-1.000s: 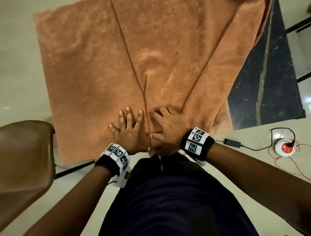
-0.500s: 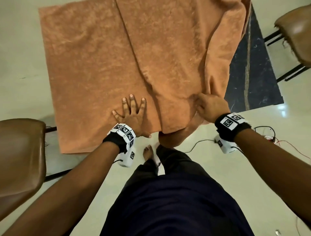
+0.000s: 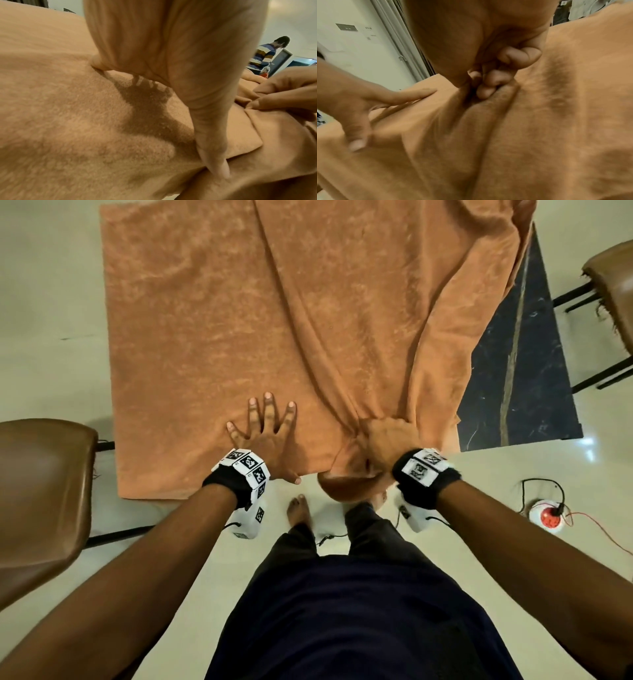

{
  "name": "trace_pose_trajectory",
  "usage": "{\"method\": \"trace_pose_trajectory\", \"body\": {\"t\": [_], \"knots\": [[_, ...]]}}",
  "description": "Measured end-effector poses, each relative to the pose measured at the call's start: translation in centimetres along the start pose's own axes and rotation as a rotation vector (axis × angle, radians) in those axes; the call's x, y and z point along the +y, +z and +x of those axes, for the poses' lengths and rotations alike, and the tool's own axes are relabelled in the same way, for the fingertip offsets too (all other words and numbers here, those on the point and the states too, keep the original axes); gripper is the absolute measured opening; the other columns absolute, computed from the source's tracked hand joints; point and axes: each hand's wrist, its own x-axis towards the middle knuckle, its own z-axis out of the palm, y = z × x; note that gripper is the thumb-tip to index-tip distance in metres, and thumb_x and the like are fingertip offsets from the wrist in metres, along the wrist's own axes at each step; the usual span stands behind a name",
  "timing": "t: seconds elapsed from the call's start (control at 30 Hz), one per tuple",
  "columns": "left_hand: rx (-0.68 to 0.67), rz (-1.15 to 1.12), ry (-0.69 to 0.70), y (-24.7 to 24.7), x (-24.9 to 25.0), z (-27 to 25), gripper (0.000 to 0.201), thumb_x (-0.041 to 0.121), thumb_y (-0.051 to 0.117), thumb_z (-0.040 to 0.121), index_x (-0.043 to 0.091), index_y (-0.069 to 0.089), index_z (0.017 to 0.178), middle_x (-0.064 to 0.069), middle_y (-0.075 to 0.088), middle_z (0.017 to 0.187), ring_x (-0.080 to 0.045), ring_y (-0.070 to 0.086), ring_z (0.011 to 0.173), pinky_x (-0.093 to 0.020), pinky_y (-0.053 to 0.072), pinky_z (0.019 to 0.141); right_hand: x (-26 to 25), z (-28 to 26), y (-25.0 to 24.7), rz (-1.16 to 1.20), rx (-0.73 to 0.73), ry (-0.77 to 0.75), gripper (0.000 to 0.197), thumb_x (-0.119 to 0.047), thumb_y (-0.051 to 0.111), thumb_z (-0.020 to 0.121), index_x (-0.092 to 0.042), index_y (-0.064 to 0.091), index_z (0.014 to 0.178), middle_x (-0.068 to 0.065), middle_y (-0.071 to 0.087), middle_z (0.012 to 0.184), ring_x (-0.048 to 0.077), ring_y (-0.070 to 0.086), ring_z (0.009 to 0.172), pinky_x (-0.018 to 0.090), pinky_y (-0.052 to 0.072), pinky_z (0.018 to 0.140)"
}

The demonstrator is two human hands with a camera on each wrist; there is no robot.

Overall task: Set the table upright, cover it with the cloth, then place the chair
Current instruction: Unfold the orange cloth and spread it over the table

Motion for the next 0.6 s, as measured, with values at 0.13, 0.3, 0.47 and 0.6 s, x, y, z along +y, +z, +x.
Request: {"method": "trace_pose_trajectory", "body": {"t": [0.13,0.3,0.47,0.6], "knots": [[0.014,0.024,-0.016,0.3,0.1,0.2,0.158,0.074,0.081,0.040,0.040,-0.036,0.141,-0.005,-0.045,0.150,-0.039,-0.034,0.140,-0.081,0.004,0.101,10.0,-0.4,-1.7,0.061,0.048,0.117,0.040,-0.051,0.042,0.097,-0.024,0.066,0.113,0.018,0.070,0.107,0.040,0.066,0.098,0.043,0.051,0.080],[0.032,0.041,-0.030,0.3,0.1,0.3,0.157,0.076,0.080,0.038,0.041,-0.032,0.143,-0.005,-0.040,0.153,-0.040,-0.029,0.142,-0.080,0.007,0.103,24.2,-0.5,-6.6,0.064,0.126,0.360,0.035,-0.043,0.053,0.098,-0.020,0.070,0.117,0.026,0.067,0.109,0.046,0.064,0.097,0.048,0.050,0.080],[-0.011,0.069,-0.095,-0.6,1.0,0.3,0.151,0.070,0.082,0.044,0.036,-0.018,0.150,-0.009,-0.031,0.158,-0.040,-0.018,0.146,-0.078,0.013,0.104,31.9,0.7,-8.0,0.392,0.210,0.291,0.033,-0.045,0.063,0.093,-0.013,0.074,0.096,0.017,0.064,0.111,0.039,0.061,0.100,0.039,0.045,0.079],[0.110,-0.144,-0.141,-2.4,3.9,2.2,0.104,0.073,0.066,0.063,0.028,0.023,0.147,-0.008,0.009,0.161,-0.036,0.013,0.148,-0.068,0.021,0.111,29.1,-0.6,-5.7,0.776,0.052,-0.050,0.018,-0.051,0.066,0.078,-0.038,0.076,0.084,-0.005,0.069,0.097,0.015,0.063,0.096,0.031,0.047,0.089]]}}
